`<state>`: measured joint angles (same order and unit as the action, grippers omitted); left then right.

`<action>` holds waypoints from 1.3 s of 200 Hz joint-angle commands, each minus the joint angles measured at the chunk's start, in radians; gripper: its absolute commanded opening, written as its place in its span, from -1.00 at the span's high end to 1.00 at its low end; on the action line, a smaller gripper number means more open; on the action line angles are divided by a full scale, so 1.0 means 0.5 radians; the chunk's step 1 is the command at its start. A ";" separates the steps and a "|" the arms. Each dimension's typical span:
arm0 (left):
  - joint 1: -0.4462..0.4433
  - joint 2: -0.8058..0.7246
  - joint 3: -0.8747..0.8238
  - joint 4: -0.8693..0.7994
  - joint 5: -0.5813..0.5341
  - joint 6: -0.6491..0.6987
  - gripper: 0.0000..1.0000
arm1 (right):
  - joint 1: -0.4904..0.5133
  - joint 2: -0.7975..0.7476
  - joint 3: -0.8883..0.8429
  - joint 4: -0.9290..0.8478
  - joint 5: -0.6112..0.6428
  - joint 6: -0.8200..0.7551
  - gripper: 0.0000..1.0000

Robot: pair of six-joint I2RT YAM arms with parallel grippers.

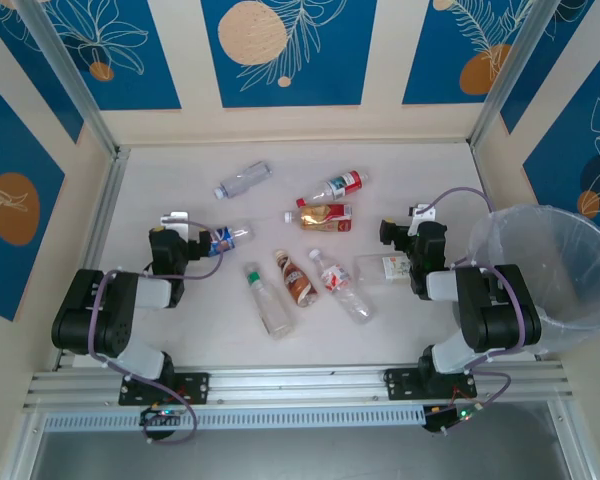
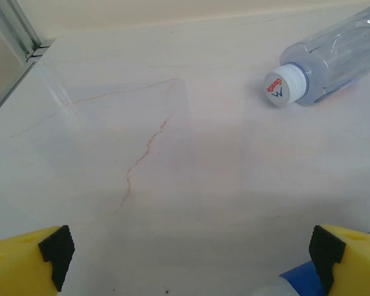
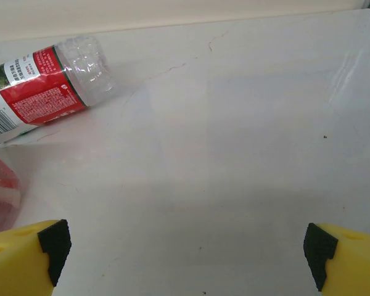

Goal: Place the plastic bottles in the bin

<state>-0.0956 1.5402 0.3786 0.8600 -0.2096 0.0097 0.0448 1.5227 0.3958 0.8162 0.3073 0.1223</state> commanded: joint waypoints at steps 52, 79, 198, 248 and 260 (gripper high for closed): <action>0.004 -0.006 0.006 0.026 0.045 0.023 -0.99 | -0.015 0.001 -0.018 0.099 0.028 0.050 -0.98; 0.004 -0.006 0.007 0.026 0.045 0.023 -0.98 | -0.013 0.001 -0.019 0.100 0.026 0.050 -0.99; 0.006 -0.009 0.007 0.026 0.045 0.023 -0.99 | -0.050 -0.008 -0.012 0.075 -0.097 0.048 -0.99; 0.002 -0.095 0.069 -0.163 0.125 0.063 -0.99 | -0.023 -0.085 0.025 -0.047 -0.342 -0.087 -0.99; 0.000 -0.158 0.080 -0.236 0.125 0.069 -0.98 | -0.010 -0.158 0.036 -0.130 -0.335 -0.102 -0.99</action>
<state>-0.0956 1.5185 0.3882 0.8150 -0.1802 0.0196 0.0372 1.5120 0.3981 0.7868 0.1886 0.1013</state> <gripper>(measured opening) 0.993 0.992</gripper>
